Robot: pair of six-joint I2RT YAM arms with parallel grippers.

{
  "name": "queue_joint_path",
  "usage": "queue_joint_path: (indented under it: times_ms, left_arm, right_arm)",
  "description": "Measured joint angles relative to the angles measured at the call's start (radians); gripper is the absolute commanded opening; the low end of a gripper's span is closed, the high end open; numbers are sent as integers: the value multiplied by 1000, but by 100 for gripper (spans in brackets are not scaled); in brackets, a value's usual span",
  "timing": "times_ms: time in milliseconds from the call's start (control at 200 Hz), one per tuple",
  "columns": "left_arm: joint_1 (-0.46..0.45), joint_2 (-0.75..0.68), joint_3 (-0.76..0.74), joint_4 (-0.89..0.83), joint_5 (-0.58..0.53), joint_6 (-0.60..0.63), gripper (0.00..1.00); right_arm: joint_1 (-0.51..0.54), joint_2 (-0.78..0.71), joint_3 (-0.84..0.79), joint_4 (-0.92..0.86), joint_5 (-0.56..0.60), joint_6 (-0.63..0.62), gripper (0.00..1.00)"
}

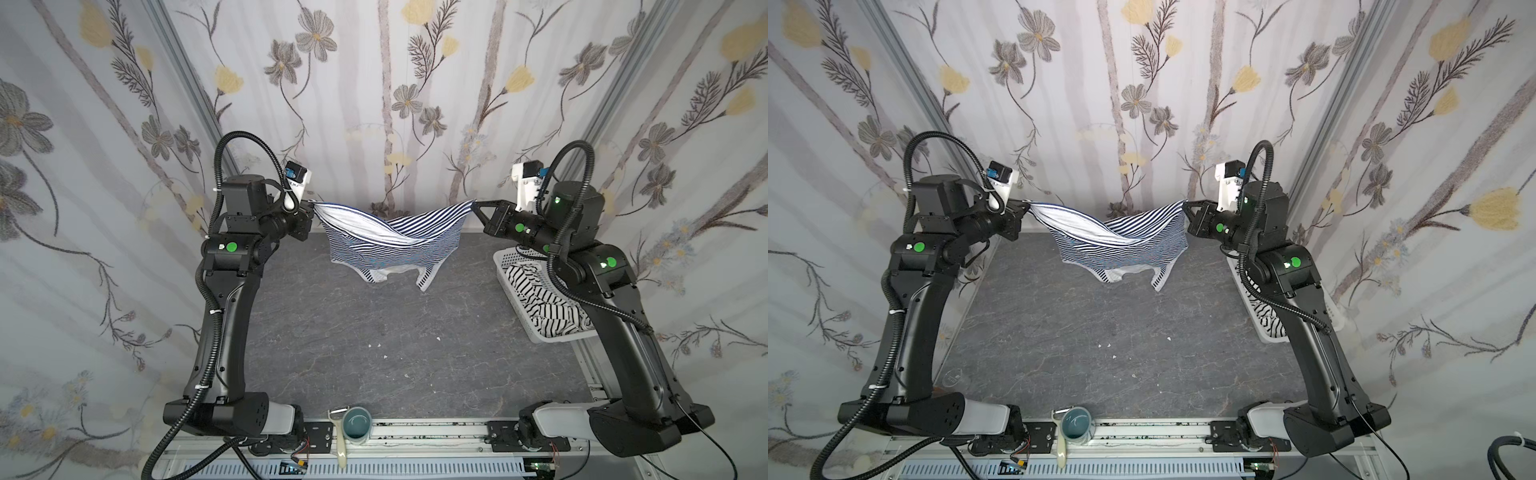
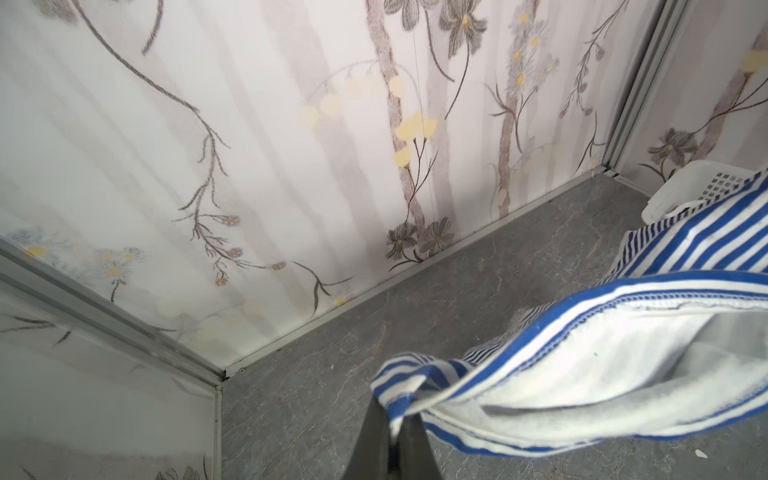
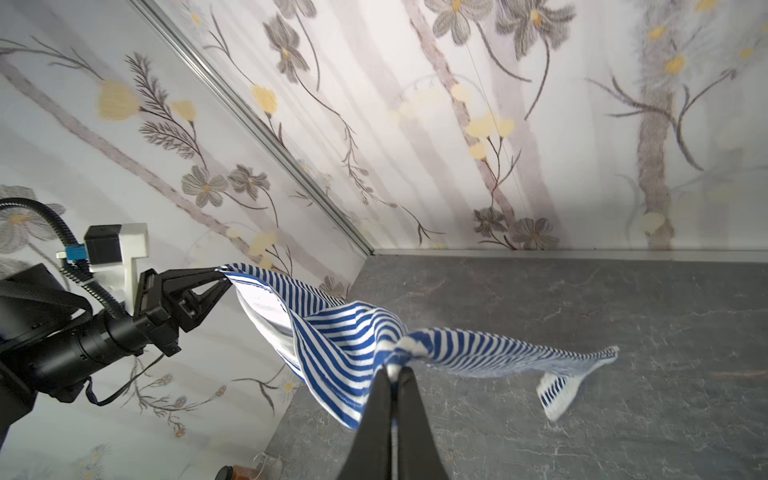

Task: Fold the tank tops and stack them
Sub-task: 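Lift the tank top with both grippers, stretching it apart to hang open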

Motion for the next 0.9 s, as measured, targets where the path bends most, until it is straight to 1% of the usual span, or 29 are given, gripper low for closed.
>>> queue_joint_path:
  times_ms: [195,320,435,575,650,784,849,899]
  left_arm:
    - [0,-53,101,-26,15,-56,0]
    - [0,-45,193,-29,16,-85,0]
    - [0,-10,224,-30,14,-97,0]
    - [0,85,243,-31,-2,-111,0]
    - [0,136,241,-26,-13,-115,0]
    - [3,228,226,50,-14,-130,0]
    - [4,302,266,66,-15,-141,0]
    - [6,362,324,72,-19,-146,0]
  right_arm:
    - [32,-56,102,-53,57,0,0]
    - [35,-53,206,-96,84,0,0]
    - [10,-28,269,-113,89,-1,0]
    - [-64,52,288,-113,72,0,0]
    - [-105,123,288,-111,48,0,0]
    - [-163,261,288,-97,-13,5,0]
    - [-180,321,302,-82,-43,7,0]
    - [-193,383,340,-69,-66,8,0]
